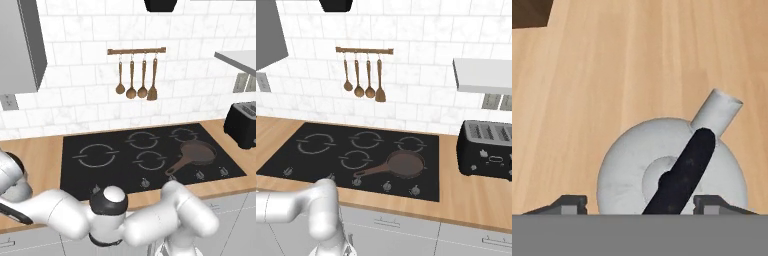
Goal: Pick the kettle from the counter and place it on a stove burner. Then turn the burner on.
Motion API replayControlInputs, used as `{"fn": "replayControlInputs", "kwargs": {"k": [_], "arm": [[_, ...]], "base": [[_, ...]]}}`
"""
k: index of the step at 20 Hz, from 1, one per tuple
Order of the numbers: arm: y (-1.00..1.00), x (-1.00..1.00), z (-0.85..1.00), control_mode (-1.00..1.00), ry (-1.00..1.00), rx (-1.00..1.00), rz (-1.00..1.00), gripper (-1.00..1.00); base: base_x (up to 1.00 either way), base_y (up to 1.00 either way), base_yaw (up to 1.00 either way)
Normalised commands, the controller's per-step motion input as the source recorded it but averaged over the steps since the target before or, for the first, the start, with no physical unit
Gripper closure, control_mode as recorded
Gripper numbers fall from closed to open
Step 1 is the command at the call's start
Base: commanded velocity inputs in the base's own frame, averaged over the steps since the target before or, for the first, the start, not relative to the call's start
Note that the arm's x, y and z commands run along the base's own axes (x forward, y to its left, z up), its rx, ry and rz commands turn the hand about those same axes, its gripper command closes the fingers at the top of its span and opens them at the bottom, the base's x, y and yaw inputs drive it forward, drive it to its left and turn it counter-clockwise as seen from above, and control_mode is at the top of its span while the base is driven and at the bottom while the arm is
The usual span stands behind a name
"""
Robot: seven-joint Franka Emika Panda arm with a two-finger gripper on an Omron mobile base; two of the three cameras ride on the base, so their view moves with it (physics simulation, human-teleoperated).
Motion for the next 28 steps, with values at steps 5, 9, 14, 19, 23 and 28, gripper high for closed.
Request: {"fn": "replayControlInputs", "kwargs": {"k": [5,9,14,19,23,28], "arm": [[-0.01,0.01,0.00,-1.00,0.00,0.00,0.00,1.00],[-0.13,-0.01,0.00,-1.00,-0.07,0.00,0.00,1.00],[-0.67,-0.32,0.16,-1.00,-0.37,-0.03,-0.01,1.00],[-1.00,-0.33,0.17,-1.00,-0.46,-0.09,-0.03,1.00],[-1.00,0.02,0.04,-1.00,-0.23,-0.04,-0.09,1.00],[-1.00,0.24,0.08,-1.00,-0.12,0.00,-0.11,1.00]], "base": [[0.00,0.00,0.00],[0.00,0.00,0.00],[0.00,0.00,0.00],[0.00,0.00,0.00],[0.00,0.00,0.00],[0.00,0.00,0.00]]}}
